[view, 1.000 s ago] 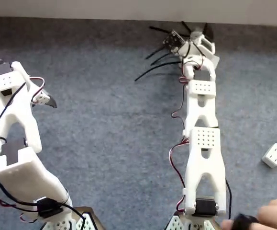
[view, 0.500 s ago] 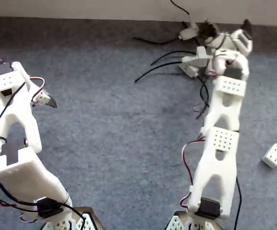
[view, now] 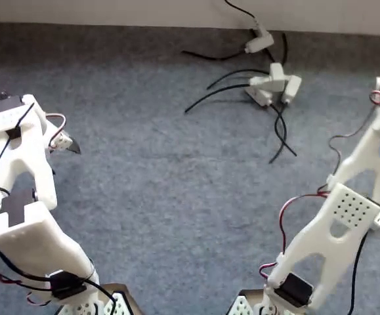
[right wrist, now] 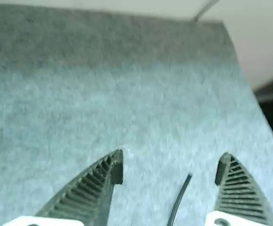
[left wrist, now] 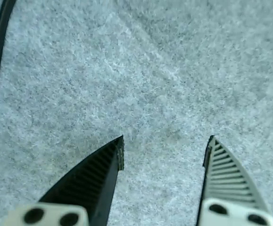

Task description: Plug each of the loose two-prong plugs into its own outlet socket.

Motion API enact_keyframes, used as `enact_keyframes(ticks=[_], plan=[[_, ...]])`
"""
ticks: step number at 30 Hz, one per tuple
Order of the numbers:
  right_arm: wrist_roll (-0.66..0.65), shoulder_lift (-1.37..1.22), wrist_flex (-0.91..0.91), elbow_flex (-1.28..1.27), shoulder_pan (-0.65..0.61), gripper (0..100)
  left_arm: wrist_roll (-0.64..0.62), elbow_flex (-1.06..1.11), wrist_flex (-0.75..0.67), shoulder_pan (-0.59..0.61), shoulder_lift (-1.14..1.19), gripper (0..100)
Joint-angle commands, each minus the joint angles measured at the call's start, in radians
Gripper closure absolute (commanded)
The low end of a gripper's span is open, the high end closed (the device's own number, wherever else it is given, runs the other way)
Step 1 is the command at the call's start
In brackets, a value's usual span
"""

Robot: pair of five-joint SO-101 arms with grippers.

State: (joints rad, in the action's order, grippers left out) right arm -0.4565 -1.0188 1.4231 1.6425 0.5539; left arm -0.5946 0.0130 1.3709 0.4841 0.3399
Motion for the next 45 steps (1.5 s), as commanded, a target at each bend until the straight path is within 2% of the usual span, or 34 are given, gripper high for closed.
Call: enact_keyframes(ticks=[1,4,7,12,16,26,30,37,45], plan=[[0.189,0.117,0.245,0.127,0.081,69.1,-0.021,0.024,-0.043,-0.016,-0.013,72],[0.199,0.125,0.34,0.125,0.116,69.1,-0.021,0.03,-0.048,-0.016,-0.008,72],[0.206,0.104,0.341,0.122,0.162,69.1,-0.021,0.035,-0.068,-0.016,-0.007,72],[0.338,0.031,0.341,0.122,0.243,69.7,-0.023,0.053,-0.091,-0.016,-0.008,72],[0.344,0.012,0.343,0.122,0.292,75.6,-0.023,0.067,-0.11,-0.016,-0.012,72],[0.347,0.133,0.344,0.099,0.303,76.9,-0.023,0.065,-0.123,-0.016,-0.012,72],[0.348,0.303,0.344,-0.125,0.263,76.9,-0.023,0.065,-0.123,-0.016,-0.012,72],[0.35,0.648,0.332,-0.766,0.206,76.9,-0.023,0.065,-0.124,-0.016,-0.012,72],[0.347,0.69,0.133,-1.167,0.262,76.9,-0.023,0.064,-0.124,-0.016,-0.01,72]])
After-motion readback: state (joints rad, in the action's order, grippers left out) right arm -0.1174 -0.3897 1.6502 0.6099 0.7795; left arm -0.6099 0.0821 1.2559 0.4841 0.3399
